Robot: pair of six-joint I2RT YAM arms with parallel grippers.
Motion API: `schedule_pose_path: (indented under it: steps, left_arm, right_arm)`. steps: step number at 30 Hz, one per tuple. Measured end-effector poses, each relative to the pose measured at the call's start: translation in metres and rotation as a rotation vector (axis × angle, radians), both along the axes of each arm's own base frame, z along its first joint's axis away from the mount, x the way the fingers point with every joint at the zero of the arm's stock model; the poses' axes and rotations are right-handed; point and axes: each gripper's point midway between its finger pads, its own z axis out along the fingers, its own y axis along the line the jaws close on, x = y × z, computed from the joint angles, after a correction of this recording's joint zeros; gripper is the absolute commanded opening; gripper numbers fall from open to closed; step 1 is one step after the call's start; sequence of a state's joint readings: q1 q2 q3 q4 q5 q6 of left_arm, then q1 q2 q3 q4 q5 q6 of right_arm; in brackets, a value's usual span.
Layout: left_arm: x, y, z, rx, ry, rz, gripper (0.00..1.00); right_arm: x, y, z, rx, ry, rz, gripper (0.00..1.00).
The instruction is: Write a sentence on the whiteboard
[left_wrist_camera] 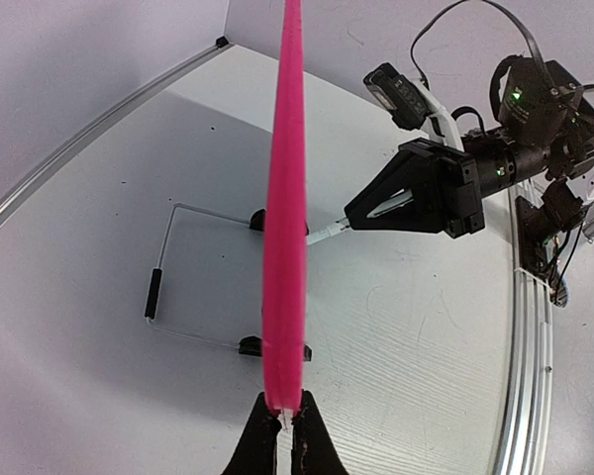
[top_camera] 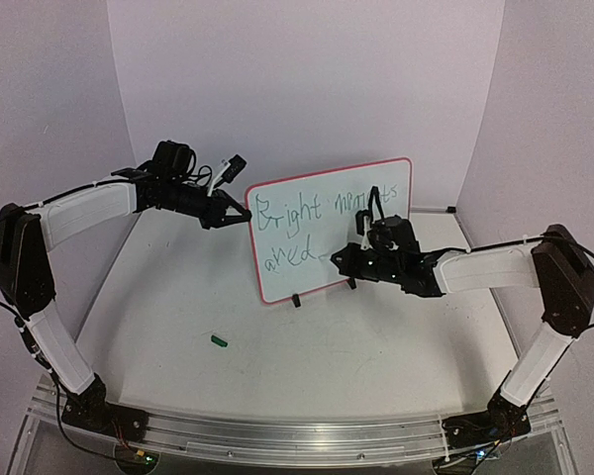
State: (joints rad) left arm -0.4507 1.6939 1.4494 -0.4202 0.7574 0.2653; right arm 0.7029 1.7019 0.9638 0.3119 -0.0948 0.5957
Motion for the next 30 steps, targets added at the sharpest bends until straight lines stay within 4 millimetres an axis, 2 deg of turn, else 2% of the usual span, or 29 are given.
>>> schedule_pose_path:
  steps: [6, 17, 30]
  left_arm:
    - [0.000, 0.000, 0.000, 0.000, -0.001, -0.001, 0.00]
    - [0.000, 0.000, 0.000, 0.000, 0.000, -0.001, 0.00]
    - [0.000, 0.000, 0.000, 0.000, -0.001, -0.001, 0.00]
  right_arm:
    - [0.000, -0.002, 0.013, 0.017, -0.023, -0.006, 0.00]
    - [-0.001, -0.002, 0.012, 0.017, -0.020, -0.003, 0.00]
    - [0.000, -0.002, -0.001, 0.001, 0.002, -0.005, 0.00]
